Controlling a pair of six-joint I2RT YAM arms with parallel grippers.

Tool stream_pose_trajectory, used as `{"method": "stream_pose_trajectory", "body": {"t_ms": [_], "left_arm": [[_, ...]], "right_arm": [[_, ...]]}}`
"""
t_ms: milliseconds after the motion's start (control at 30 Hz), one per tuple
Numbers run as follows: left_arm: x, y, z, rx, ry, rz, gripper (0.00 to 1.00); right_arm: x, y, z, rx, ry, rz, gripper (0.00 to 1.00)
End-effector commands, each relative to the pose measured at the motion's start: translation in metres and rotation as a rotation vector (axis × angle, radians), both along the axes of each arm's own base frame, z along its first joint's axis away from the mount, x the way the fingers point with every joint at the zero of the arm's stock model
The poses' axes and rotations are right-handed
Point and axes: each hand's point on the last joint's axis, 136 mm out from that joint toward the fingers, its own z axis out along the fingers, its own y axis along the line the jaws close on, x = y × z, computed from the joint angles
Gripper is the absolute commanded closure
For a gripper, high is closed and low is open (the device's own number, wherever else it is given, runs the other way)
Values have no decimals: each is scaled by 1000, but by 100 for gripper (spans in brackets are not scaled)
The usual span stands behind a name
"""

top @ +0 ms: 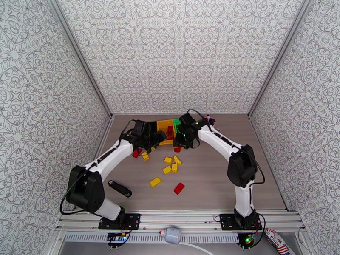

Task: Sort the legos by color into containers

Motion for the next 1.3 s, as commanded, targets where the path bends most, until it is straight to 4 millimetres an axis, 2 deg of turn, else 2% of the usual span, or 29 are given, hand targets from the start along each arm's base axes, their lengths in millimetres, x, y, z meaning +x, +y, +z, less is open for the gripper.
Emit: {"method": "stream_pose_trajectory", "body": {"t_ms": [0,133,233,367,500,600,733,900,1000,1133,1267], "left_arm": [[19,12,14,17,-30,-14,10],[30,38,21,54,-39,26,11],[30,59,23,78,-37,60,11],[23,90,22,124,-20,108,11],[10,122,14,195,27,152,11],[-6,152,-4,279,115,194,13],[-20,178,-27,310,192,221,15],[-20,194,-49,326,240,213,21],[-13,195,-68,345,265,173,25],[-8,192,-96,392,328,102,35],[-9,186,-108,479,361,27,38]], "right_arm": [[27,24,11,141,16,-11,69],[62,39,20,240,6,-50,68],[90,50,23,318,3,-96,65],[121,63,26,398,4,-143,50],[138,68,32,443,-15,-152,42],[142,67,32,460,6,-181,41],[133,65,39,452,-3,-161,41],[105,54,41,372,-32,-86,41],[80,44,38,314,-32,-44,42],[42,26,26,255,-7,-19,43],[9,7,10,236,34,-31,44]]}}
